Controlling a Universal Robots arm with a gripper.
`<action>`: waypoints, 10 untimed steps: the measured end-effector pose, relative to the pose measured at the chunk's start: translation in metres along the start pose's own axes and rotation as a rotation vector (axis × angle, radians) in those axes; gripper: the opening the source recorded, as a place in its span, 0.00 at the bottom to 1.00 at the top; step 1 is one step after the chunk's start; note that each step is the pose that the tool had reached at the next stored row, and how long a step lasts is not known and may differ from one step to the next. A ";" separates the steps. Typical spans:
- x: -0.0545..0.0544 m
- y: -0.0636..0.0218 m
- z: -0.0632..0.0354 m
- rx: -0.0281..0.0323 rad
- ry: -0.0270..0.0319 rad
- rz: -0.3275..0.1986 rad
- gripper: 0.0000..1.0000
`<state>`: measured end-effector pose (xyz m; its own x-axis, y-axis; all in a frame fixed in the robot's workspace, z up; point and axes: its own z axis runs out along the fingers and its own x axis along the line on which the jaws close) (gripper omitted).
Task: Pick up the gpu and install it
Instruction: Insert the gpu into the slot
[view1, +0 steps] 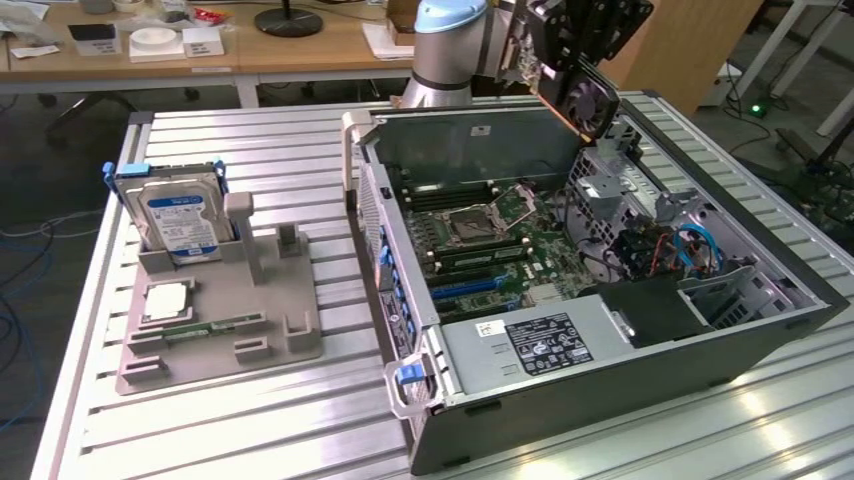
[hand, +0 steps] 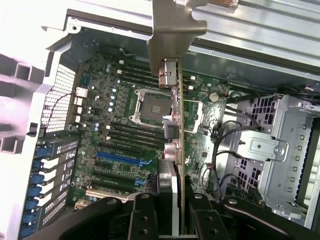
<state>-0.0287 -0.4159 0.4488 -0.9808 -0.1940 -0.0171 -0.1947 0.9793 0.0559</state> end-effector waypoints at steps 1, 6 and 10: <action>0.000 0.0000 0.0000 -0.0001 0.0005 -0.008 0.28; 0.001 -0.0002 -0.0001 -0.0008 0.0026 -0.047 0.28; 0.002 -0.0003 -0.0001 -0.0014 0.0043 -0.076 0.28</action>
<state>-0.0305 -0.4166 0.4488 -0.9632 -0.2681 -0.0171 -0.2686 0.9616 0.0560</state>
